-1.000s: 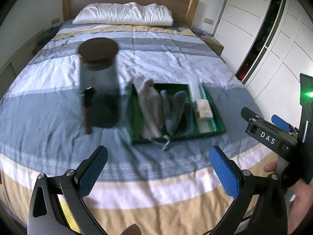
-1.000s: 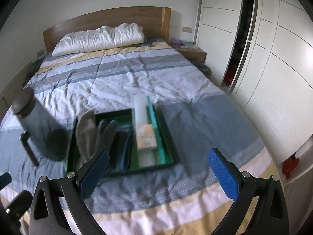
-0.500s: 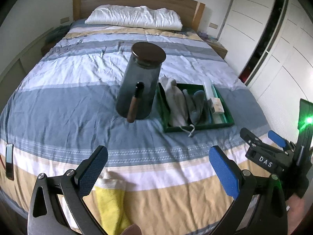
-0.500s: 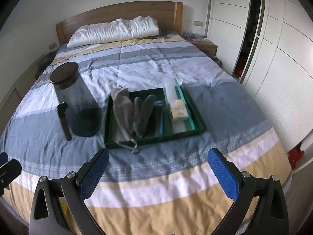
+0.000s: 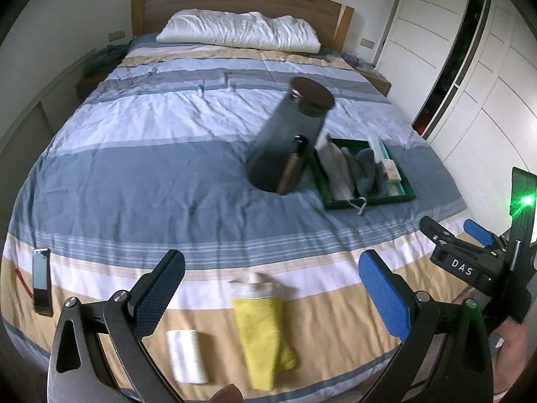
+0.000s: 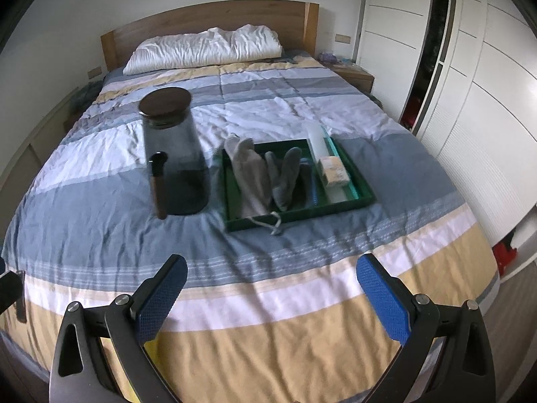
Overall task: Organize soft objects
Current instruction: 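Move both grippers toward the white cloth and yellow towel on the duvet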
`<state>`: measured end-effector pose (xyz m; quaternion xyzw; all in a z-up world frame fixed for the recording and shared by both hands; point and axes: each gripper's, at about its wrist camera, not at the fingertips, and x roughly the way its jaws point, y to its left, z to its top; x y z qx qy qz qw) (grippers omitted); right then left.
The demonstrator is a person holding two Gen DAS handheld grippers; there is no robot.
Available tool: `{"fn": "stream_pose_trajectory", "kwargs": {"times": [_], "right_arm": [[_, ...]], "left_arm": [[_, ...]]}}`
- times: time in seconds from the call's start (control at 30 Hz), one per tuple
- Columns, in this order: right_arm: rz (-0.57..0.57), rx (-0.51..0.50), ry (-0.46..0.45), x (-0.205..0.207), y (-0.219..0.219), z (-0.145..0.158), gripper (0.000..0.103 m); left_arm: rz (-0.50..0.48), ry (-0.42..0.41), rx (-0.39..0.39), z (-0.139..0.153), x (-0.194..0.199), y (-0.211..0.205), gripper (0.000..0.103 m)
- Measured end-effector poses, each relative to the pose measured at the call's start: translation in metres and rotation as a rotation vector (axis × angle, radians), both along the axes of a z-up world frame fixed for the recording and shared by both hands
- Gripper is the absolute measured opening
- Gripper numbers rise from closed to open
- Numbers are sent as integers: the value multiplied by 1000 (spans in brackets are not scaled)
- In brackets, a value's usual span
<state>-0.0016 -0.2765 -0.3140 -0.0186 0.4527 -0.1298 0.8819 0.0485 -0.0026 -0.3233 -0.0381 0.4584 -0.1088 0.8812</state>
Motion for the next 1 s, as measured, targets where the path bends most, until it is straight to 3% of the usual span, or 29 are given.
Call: {"fn": "stream_pose_trajectory", "kwargs": {"times": [0.33,0.53,0.67,0.87,1.0], "right_arm": [[-32,-83,-5,-29,67,21,103],[-12,-112,11,-38,99,29,103],[27,-84,18,-39,115,36,103],[62,-16,21,-34,94,30,103],[143,-8,54,-35,76,21,103]], "left_arm": [[-31,-29,-40,5,-9,65,101],[-25,2,-58,1,-8,90,101],[-5,28,-25,-5,-6,92,101],[41,71,27,-25,-5,79,101],[124,67,43,-39,-20,82,101]]}}
